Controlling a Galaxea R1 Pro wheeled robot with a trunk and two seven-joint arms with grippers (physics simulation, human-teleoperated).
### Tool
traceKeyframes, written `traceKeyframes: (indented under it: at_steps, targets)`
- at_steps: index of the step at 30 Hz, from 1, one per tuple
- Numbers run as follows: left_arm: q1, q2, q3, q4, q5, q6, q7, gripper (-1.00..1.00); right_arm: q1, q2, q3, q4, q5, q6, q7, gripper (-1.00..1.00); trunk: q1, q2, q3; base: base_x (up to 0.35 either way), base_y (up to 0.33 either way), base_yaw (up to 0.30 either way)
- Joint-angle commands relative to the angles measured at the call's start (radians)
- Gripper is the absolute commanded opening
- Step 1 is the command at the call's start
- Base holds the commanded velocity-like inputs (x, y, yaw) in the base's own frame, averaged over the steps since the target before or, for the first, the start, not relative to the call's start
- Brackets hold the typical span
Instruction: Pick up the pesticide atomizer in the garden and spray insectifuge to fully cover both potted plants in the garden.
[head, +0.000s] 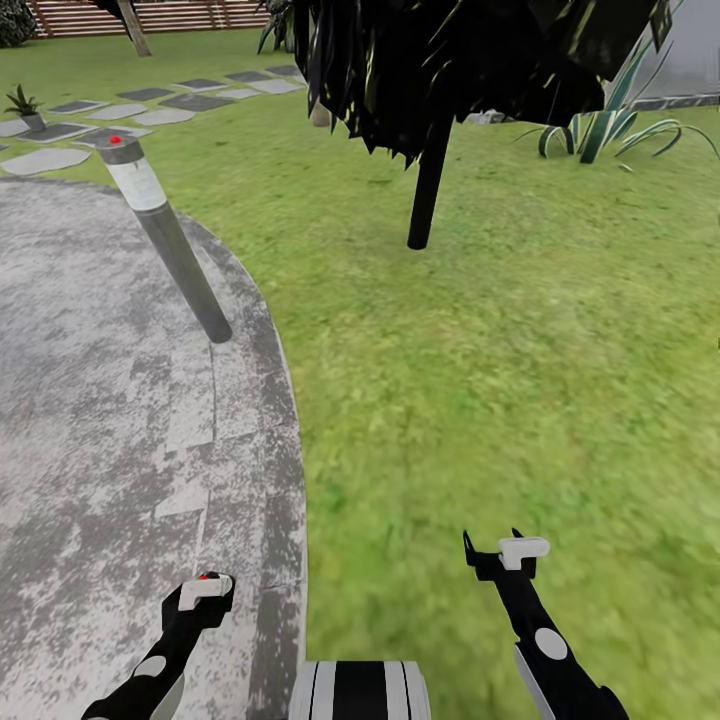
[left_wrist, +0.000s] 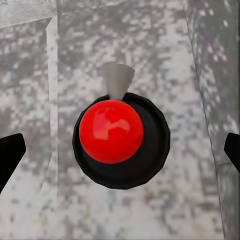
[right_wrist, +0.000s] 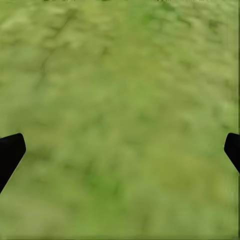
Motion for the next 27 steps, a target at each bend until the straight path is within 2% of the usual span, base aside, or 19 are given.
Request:
traceKeyframes:
  at_steps: [1,9,10,27]
  targets:
    - [-0.001,0.000,0.007,0.001,-0.009,-0.004,-0.001,1.00,0.000,0.000,-0.001,0.001,0.008,-0.002,-0.003,1.00,0.000,0.000,0.000,0.000,0.000,-0.028]
    - [-0.001,0.000,0.007,0.003,-0.009,-0.005,0.000,1.00,0.000,0.001,-0.001,0.001,0.008,-0.002,-0.003,1.00,0.000,0.000,0.001,0.000,0.000,-0.004]
    - [-0.001,0.000,0.007,0.003,-0.009,-0.005,0.000,-1.00,0.000,0.001,-0.001,0.001,0.008,-0.002,-0.003,1.00,0.000,0.000,0.001,0.000,0.000,0.000]
    - [-0.001,0.001,0.007,-0.004,-0.008,-0.005,0.000,-1.00,0.000,0.001,-0.001,0.001,0.008,-0.002,-0.003,1.00,0.000,0.000,0.001,0.000,0.000,0.000]
